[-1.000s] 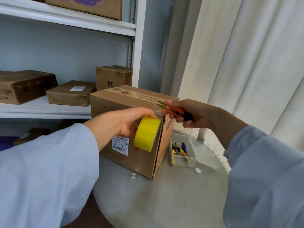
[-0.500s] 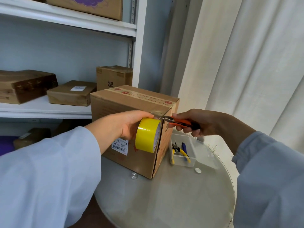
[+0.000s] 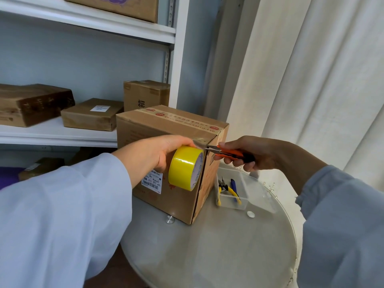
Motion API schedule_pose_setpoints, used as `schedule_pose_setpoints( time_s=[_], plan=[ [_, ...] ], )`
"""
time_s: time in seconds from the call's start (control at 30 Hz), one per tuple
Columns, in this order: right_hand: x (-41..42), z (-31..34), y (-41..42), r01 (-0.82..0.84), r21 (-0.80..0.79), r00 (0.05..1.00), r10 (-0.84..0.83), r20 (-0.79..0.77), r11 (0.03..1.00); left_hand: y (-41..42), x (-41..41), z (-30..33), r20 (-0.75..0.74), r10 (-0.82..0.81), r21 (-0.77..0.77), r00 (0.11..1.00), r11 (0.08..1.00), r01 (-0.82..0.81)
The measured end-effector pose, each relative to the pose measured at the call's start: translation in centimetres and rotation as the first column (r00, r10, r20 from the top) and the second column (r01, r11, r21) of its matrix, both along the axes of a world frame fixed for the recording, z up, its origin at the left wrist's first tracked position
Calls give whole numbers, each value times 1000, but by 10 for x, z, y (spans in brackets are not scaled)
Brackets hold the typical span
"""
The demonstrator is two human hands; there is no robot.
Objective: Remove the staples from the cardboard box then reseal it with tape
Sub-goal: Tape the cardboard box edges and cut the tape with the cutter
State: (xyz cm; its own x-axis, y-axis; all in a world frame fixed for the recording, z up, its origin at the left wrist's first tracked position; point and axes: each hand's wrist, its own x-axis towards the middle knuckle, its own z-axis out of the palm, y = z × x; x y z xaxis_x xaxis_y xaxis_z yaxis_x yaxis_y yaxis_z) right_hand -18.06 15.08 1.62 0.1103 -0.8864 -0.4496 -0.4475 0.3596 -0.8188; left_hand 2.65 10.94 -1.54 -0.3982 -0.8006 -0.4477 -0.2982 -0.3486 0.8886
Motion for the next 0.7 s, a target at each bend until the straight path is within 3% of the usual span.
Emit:
schedule_pose_setpoints(
  time_s=[0.7],
  plan=[
    [23, -2, -8, 82, -56, 995, -79, 63, 995, -2, 0, 1, 9, 2, 2, 1000, 1000, -2]
  ],
)
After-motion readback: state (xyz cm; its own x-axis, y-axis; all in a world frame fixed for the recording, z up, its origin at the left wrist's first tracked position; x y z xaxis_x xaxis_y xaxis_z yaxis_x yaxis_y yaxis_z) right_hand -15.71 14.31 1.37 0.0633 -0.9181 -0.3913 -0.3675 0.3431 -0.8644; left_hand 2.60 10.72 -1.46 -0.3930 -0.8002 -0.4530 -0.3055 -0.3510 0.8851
